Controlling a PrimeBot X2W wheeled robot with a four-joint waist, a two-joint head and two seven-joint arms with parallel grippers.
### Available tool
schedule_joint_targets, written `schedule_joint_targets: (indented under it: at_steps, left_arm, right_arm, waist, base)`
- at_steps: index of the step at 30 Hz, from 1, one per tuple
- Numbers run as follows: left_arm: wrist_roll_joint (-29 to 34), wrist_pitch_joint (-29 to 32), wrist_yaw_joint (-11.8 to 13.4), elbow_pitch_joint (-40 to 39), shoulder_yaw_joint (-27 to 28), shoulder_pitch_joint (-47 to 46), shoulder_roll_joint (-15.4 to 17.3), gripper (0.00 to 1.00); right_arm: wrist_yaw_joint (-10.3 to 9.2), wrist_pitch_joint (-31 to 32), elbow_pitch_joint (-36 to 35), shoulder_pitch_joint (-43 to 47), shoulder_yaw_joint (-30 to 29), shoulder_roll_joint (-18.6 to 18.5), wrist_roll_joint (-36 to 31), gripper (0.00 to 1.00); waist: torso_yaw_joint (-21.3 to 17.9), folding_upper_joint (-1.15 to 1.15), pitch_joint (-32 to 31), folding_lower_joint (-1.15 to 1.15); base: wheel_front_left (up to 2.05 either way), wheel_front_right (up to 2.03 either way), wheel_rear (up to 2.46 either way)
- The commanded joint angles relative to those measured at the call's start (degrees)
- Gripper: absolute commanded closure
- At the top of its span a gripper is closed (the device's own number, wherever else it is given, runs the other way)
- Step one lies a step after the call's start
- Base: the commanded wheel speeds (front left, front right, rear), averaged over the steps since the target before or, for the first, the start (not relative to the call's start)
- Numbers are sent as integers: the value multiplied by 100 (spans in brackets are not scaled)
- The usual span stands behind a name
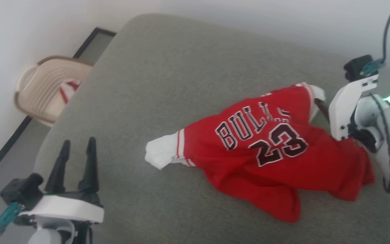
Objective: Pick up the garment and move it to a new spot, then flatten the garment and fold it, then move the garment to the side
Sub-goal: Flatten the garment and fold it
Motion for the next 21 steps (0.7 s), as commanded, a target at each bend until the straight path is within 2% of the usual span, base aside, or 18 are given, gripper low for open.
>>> schedule_joint_targets:
  at_steps: [1, 5, 13, 14, 15, 21]
  left_arm:
    - [107, -24, -125, 68, 66, -147, -143, 0]
    - [223, -25, -244, 172, 177, -241, -338, 0]
    - [356, -25, -369, 305, 407, -451, -683, 0]
    - [369, -26, -366, 322, 427, -454, -700, 0]
    - [392, -25, -370, 340, 428, -455, -715, 0]
    - [276, -25, -377, 338, 333, -460, -678, 0]
  right_arm:
    - [-8, 110, 171, -202, 59, -40, 137, 0]
    - [-8, 369, 485, -413, 239, -74, 246, 0]
    - [-8, 1073, 1250, -842, 581, 95, 623, 0]
    - [-7, 1127, 1312, -847, 633, 106, 660, 45]
    - [-5, 1163, 1321, -863, 750, 103, 637, 100]
    - [-10, 975, 1066, -1017, 1236, -143, 953, 100]
  waist:
    - [235, 0, 217, 0]
    - [349, 0, 352, 0]
    - [470, 0, 650, 0]
    - [475, 0, 665, 0]
    - [481, 0, 680, 0]
    - [453, 0, 604, 0]
  base:
    - [0, 0, 0]
    - [0, 0, 0]
    - [0, 0, 0]
    - [0, 0, 0]
    - [0, 0, 0]
    - [0, 0, 0]
